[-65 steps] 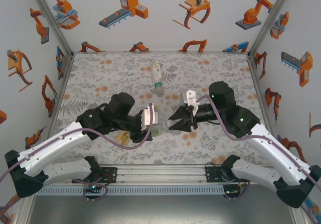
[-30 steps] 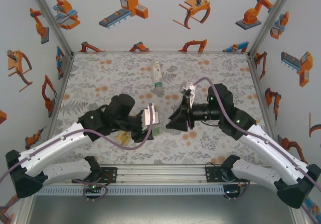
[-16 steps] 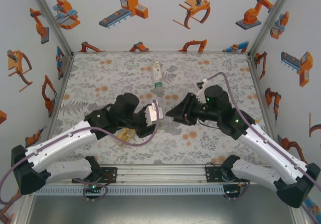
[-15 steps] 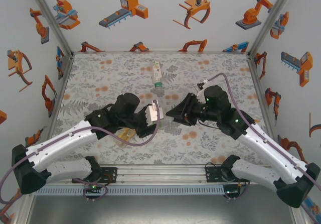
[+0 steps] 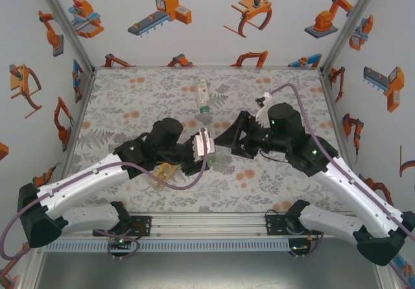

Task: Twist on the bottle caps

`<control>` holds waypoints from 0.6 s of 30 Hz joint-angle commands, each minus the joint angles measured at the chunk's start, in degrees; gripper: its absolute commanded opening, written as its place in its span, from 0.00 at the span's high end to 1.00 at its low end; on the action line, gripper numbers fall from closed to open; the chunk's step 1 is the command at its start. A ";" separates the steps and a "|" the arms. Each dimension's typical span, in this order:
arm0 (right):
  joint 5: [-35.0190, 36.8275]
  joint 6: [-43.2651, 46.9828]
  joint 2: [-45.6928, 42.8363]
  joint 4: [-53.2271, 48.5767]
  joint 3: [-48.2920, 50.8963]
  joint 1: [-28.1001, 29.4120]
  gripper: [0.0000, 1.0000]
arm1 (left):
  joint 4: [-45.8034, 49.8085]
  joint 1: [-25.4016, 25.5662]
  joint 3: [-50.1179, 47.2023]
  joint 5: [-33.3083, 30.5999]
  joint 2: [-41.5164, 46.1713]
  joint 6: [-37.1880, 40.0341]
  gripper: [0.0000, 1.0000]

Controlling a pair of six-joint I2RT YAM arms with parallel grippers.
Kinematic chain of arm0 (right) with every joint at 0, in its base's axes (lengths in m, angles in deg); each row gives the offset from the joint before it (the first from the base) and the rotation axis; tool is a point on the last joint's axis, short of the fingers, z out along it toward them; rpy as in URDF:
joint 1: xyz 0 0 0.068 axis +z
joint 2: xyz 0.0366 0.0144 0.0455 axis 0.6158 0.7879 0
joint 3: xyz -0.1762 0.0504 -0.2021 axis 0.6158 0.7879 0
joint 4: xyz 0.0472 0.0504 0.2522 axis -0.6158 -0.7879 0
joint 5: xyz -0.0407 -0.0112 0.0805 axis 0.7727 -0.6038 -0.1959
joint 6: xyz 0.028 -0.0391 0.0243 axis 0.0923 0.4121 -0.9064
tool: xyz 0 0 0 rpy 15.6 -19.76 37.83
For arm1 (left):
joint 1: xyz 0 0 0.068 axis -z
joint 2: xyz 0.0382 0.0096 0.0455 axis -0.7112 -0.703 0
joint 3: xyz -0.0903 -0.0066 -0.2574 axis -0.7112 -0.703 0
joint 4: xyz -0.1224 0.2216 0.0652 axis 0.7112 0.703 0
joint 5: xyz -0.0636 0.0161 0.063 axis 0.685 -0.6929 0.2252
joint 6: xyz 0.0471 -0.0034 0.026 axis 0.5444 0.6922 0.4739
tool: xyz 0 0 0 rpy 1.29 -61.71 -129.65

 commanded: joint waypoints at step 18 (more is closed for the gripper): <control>-27.48 88.05 -1.43 -14.44 -12.11 0.23 0.33 | 1.85 0.36 1.77 7.92 3.07 0.60 0.82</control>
